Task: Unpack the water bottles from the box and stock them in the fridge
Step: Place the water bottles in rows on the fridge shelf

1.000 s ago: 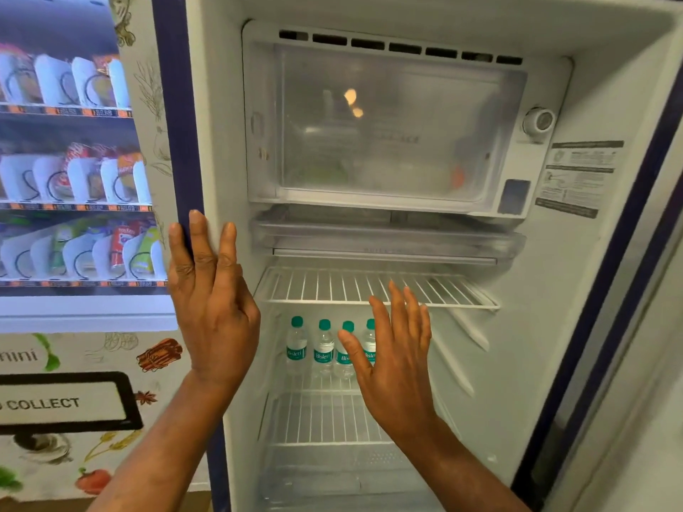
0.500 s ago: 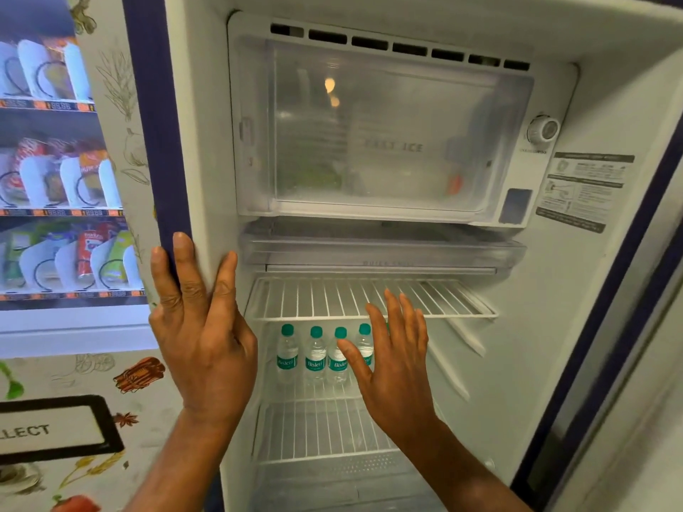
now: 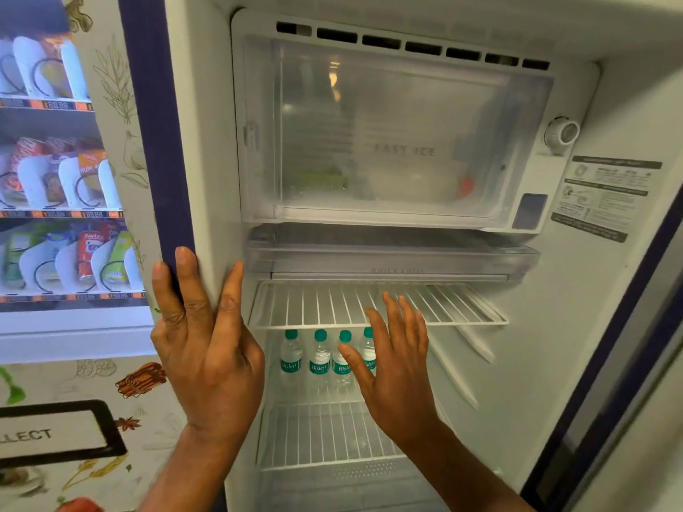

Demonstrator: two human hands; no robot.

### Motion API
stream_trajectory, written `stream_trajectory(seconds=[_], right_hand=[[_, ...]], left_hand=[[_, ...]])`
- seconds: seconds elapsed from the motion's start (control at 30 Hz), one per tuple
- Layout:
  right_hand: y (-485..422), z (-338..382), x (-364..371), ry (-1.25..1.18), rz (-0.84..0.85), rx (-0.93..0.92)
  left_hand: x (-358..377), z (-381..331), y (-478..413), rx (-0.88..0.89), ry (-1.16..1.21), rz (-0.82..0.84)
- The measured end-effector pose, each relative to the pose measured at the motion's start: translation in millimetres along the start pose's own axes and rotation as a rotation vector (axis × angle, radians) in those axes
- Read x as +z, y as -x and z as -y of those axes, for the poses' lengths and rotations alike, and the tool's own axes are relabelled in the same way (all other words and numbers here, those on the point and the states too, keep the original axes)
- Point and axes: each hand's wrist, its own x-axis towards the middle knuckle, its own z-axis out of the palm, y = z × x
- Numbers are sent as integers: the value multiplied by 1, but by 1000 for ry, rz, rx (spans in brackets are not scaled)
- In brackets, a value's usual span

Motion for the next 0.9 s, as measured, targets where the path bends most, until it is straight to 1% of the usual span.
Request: stream_trajectory(seconds=[0.1, 0.2, 0.37, 0.6, 0.73, 0.9], right_hand=[[3, 0, 1, -25, 4, -5], [13, 7, 2, -100, -1, -22], [43, 13, 13, -213, -23, -93], [63, -8, 44, -228, 60, -127], [56, -21, 68, -206, 129, -94], [42, -25, 90, -257, 156, -102]], left_hand=[[-1, -2, -1, -1, 19, 0], [-4, -2, 0, 8, 43, -15], [-2, -3, 2, -6, 10, -32], [2, -5, 26, -47, -88, -13], [4, -2, 34, -32, -136, 4], [6, -1, 38, -40, -177, 8]])
